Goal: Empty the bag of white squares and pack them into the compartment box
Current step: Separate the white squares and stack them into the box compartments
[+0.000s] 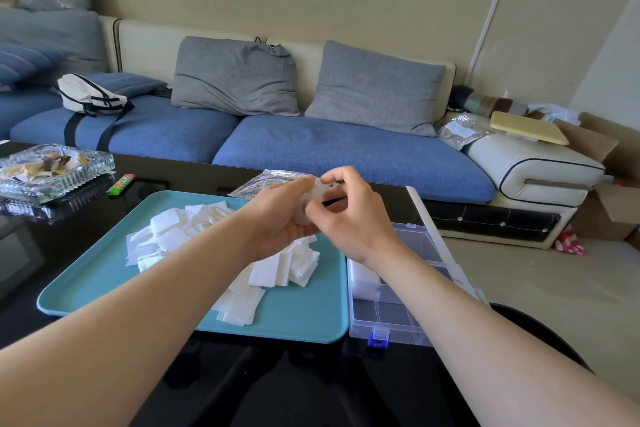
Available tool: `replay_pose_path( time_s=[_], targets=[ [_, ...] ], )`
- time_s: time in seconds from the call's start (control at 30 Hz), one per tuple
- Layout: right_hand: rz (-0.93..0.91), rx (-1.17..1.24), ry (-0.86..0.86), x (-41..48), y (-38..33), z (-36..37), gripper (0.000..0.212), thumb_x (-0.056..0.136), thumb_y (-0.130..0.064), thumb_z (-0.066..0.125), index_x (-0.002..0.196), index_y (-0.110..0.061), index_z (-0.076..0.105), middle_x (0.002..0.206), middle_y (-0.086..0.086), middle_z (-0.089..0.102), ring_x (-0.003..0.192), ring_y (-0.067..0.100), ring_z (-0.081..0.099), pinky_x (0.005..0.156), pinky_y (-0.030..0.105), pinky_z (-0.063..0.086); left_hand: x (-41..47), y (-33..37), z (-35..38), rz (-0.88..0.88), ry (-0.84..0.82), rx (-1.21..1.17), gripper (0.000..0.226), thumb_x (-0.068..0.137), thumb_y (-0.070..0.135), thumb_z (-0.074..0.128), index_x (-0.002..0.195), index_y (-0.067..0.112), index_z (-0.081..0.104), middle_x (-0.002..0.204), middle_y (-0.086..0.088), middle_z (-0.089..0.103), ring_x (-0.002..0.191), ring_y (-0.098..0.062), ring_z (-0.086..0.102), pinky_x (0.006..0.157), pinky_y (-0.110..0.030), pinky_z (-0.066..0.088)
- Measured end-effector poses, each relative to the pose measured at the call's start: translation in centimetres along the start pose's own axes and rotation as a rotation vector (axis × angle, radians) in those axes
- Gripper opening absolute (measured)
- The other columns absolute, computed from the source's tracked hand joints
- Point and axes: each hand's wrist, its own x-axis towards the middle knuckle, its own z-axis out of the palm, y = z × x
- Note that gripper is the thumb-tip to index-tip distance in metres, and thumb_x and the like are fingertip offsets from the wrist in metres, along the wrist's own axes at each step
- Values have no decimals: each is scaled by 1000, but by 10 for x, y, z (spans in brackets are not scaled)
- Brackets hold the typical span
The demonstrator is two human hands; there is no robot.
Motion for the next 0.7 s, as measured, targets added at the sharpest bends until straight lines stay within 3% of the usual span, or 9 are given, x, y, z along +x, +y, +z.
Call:
replay_pose_path(
  time_s=[0.07, 0.17, 0.23, 0.37, 0.43, 0.53, 0.7],
  targets=[
    [-38, -30, 3, 0, 2, 2, 37, 85, -43, 80, 117, -33, 65, 102, -11, 71, 87, 5, 71, 74, 25, 60, -2, 0, 2, 2, -26, 13, 37, 113, 28, 40, 136, 7, 60, 121, -12, 76, 109, -23, 75, 95, -42, 59],
    [-84, -63, 62, 3, 7, 4, 27, 89, -38, 80, 114, -30, 73, 97, -13, 73, 82, 2, 71, 71, 18, 58, -2, -1, 6, -19, -32, 24, 40, 113, 32, 40, 136, 8, 62, 126, -19, 72, 114, -22, 73, 101, -44, 56],
    [-80, -61, 103, 5, 8, 2, 18, 90, -32, 80, 108, -29, 77, 94, -13, 75, 79, 0, 71, 69, 14, 56, -6, 2, 9, -30, -80, 30, 42, 113, 30, 34, 134, 10, 64, 125, -14, 74, 117, -20, 72, 101, -42, 55],
    [-11, 10, 116, 6, 9, -3, 6, 88, -25, 82, 93, -28, 81, 87, -12, 77, 77, 2, 72, 70, 18, 58, -3, 0, 5, -25, -144, 69, 50, 91, -1, 34, 130, -2, 67, 129, -13, 73, 129, -28, 64, 111, -48, 50],
    [34, 26, 138, 7, 9, -5, 3, 87, -26, 83, 88, -26, 80, 83, -11, 77, 77, 2, 71, 71, 19, 58, 3, -4, 2, -23, -64, 158, 46, 88, -13, 40, 125, -8, 67, 129, -22, 70, 121, -32, 68, 105, -46, 56],
    [91, 25, 168, 8, 9, -6, 7, 87, -31, 82, 83, -27, 78, 81, -12, 76, 80, 6, 71, 74, 21, 57, 8, -12, -1, 22, 64, 340, 21, 92, -8, 62, 112, -8, 72, 118, -30, 70, 96, -28, 73, 89, -35, 63],
    [154, 28, 87, 10, 13, -12, 7, 87, -25, 74, 87, -28, 80, 83, -10, 78, 83, 11, 71, 70, 24, 53, 7, -20, 3, 64, 105, 401, 19, 93, 0, 71, 111, -7, 70, 106, -26, 76, 91, -25, 78, 86, -35, 64]
  ],
)
